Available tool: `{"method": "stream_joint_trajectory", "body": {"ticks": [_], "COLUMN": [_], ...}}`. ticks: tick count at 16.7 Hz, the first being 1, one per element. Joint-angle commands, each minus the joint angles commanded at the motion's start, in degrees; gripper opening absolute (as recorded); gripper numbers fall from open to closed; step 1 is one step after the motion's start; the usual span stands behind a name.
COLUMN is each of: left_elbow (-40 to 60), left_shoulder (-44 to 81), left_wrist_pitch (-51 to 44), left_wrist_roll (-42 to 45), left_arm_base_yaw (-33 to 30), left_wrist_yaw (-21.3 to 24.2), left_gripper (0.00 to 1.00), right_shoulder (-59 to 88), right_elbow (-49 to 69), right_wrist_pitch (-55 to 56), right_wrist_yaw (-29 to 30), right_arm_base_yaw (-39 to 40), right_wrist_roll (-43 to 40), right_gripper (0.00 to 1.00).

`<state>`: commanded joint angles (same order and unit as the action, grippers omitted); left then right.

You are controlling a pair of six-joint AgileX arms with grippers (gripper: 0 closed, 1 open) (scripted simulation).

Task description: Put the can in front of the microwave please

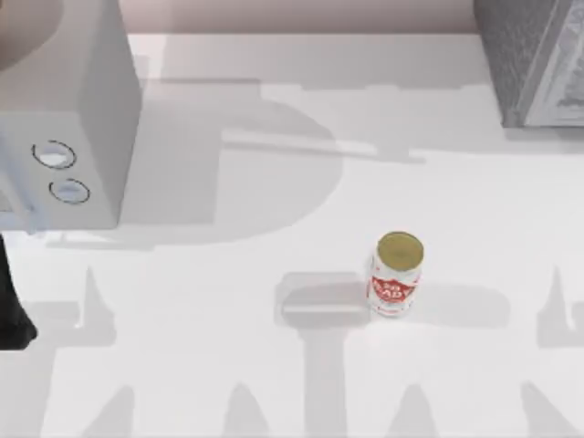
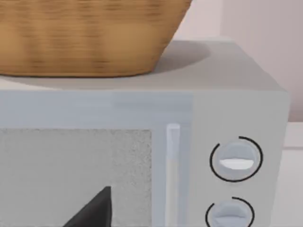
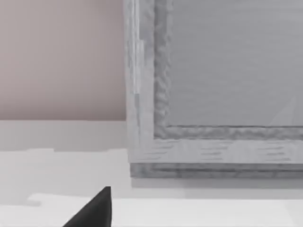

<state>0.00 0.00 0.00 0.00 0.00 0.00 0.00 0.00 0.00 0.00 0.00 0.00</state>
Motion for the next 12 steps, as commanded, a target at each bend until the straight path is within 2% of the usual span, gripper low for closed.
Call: {"method": "stream_joint_trajectory", "body": {"ticks": [6,12], "left_elbow": [3.83,22.20], "left_shoulder": [5.46,27.90], "left_wrist_pitch": [-4.11,-19.72], "left_wrist_roll": [0.92,3.03], "left_arm_base_yaw": [-2.36,-11.21], "left_wrist_yaw": [-0.06,-0.60], "left_gripper": [1.00,1.00], "right_shoulder": [0.00,0.00], "right_elbow": [0.00,0.00], "right_wrist_pitch": [0.00,0.00], "right_wrist_yaw": [0.00,0.00], "right_arm_base_yaw": [0.00,0.00], "right_wrist_roll": [0.00,0.00], "right_gripper": [1.00,1.00]}}
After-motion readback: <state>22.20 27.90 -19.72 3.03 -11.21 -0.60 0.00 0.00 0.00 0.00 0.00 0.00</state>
